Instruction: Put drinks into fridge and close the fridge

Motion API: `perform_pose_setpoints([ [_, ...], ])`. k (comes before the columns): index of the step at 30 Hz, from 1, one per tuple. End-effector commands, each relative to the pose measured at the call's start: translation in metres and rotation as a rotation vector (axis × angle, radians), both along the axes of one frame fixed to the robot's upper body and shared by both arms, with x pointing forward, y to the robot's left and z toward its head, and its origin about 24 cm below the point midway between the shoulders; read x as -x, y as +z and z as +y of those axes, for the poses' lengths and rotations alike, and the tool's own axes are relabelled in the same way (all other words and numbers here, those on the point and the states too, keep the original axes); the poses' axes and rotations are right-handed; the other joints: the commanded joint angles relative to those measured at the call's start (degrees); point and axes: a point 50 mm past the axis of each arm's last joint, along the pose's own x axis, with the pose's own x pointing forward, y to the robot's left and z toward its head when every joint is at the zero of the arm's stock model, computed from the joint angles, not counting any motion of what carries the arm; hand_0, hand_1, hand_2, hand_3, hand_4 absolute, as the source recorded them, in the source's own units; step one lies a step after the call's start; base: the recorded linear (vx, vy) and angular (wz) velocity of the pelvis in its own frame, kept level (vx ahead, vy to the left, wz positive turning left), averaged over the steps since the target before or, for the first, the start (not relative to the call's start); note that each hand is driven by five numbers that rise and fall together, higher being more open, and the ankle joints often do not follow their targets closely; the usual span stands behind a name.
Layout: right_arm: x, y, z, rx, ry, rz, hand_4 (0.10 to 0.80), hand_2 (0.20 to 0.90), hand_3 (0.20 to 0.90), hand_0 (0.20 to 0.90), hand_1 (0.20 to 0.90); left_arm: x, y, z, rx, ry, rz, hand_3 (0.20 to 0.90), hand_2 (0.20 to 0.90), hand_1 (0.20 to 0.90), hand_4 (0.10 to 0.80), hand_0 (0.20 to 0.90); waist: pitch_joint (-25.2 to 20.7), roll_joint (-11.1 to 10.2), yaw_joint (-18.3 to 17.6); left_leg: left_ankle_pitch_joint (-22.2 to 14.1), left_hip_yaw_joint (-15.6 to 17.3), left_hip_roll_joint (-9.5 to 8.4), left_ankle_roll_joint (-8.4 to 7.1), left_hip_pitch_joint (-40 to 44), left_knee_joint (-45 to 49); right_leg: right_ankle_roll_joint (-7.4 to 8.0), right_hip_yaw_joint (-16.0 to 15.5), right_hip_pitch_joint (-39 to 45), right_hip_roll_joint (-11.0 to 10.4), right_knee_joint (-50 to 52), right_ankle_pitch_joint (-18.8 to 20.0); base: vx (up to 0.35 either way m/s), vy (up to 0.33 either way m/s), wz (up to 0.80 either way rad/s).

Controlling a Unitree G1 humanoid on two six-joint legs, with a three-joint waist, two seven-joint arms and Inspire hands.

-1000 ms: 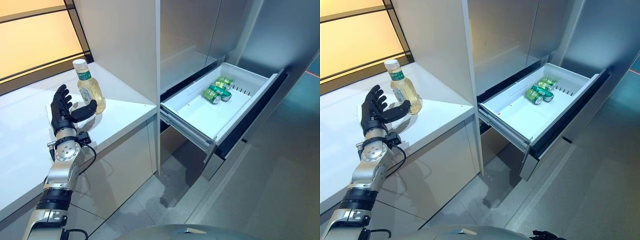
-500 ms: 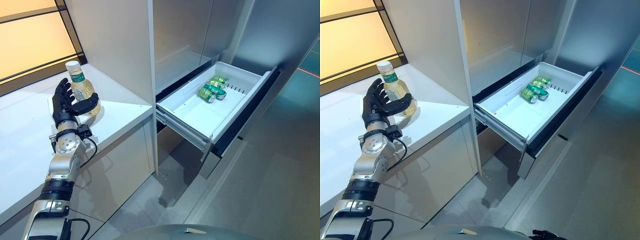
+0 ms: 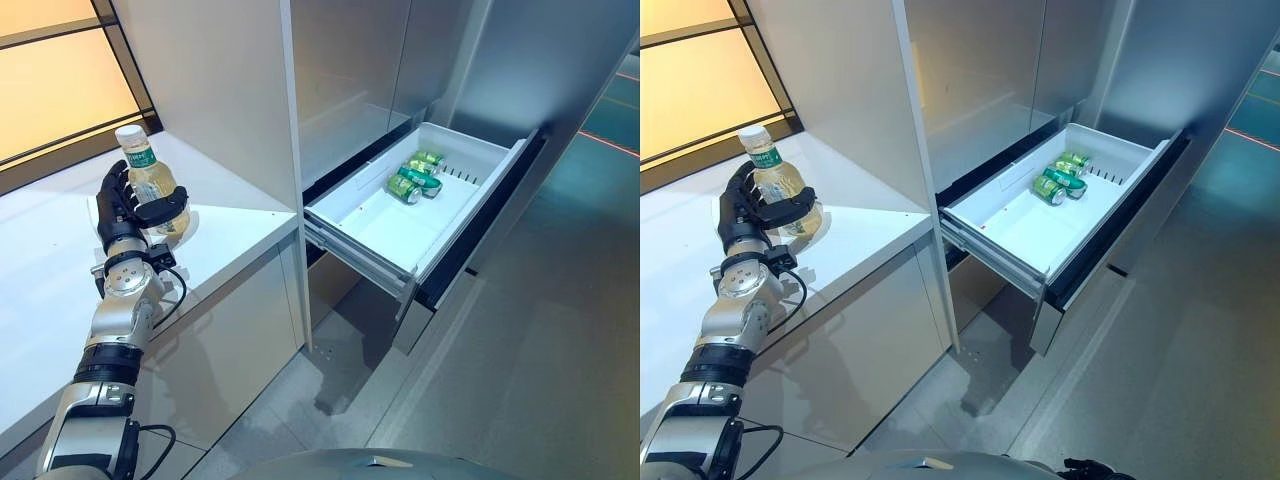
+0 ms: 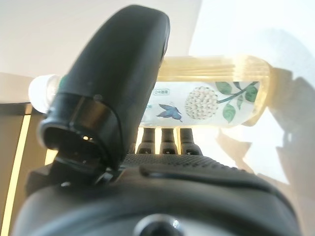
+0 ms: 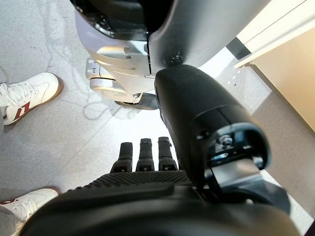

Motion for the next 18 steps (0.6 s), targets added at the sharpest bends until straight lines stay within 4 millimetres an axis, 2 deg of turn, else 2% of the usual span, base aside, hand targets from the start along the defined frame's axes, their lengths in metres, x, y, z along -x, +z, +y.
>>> perform_pose_setpoints([
  [1,-0.005,-0.001,0.005,-0.028,0.063,0.005,0.8,0.9,0.9,0.9,0.9,-0.028,0.086,0.005,-0.086,-0.008,-0.285,0.9,0.9,0.9,0.8,0.9,-2.5,1.7,-0.9,-6.6,0.3,-0.82,-0.83,0.0,0.4,5.27,-1.0,1.3,-1.7,1.4,-4.0,0.0,0.0,0.0],
  [18,-0.004,0.0,0.003,-0.029,0.072,0.009,0.8,0.9,0.9,0.9,0.9,-0.03,0.103,0.012,-0.086,0.028,-0.349,0.9,0.9,0.9,0.8,0.9,-2.7,1.6,-1.4,-6.8,0.7,-0.79,-0.86,0.0,0.4,5.35,-0.5,1.0,-1.6,1.4,-4.0,0.0,0.0,0.0],
])
